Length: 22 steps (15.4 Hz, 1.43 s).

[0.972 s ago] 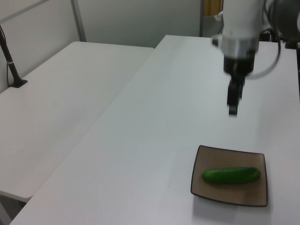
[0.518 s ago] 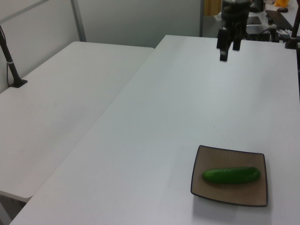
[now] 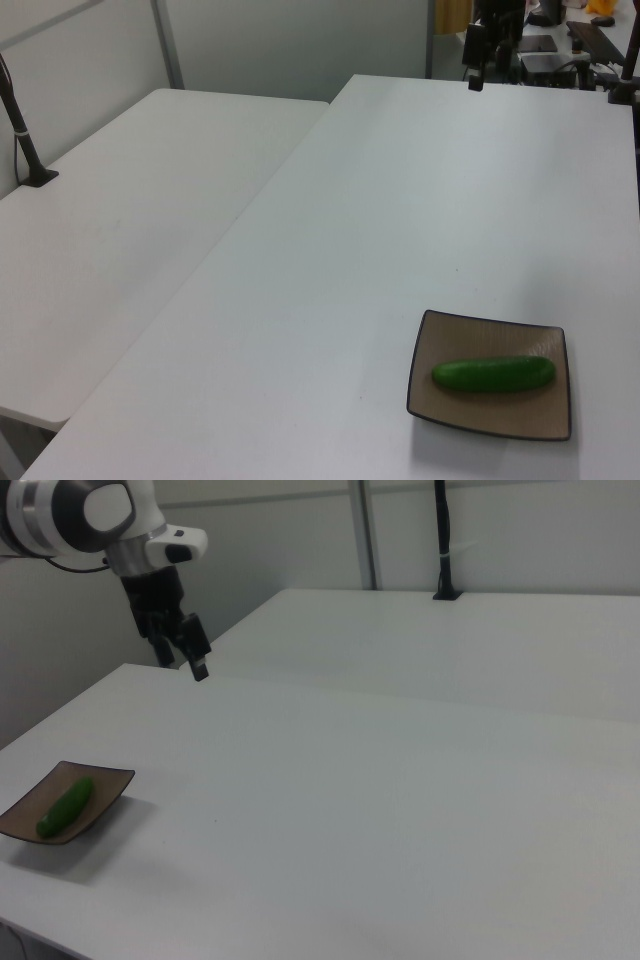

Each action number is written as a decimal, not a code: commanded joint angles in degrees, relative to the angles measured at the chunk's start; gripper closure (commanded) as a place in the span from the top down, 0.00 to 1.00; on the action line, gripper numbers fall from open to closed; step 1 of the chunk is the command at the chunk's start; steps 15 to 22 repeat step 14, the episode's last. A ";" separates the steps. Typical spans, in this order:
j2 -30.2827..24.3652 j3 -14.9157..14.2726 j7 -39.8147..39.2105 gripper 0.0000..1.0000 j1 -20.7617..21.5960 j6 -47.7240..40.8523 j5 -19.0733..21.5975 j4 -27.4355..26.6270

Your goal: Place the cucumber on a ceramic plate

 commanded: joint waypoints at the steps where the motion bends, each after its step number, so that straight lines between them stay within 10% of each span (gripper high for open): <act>1: -0.46 0.05 -10.03 1.00 -1.98 3.81 0.39 -1.16; 6: -0.11 0.05 -21.91 1.00 -4.26 5.85 2.85 -2.04; 22: -0.02 0.05 -21.57 1.00 -4.36 5.85 3.91 -2.21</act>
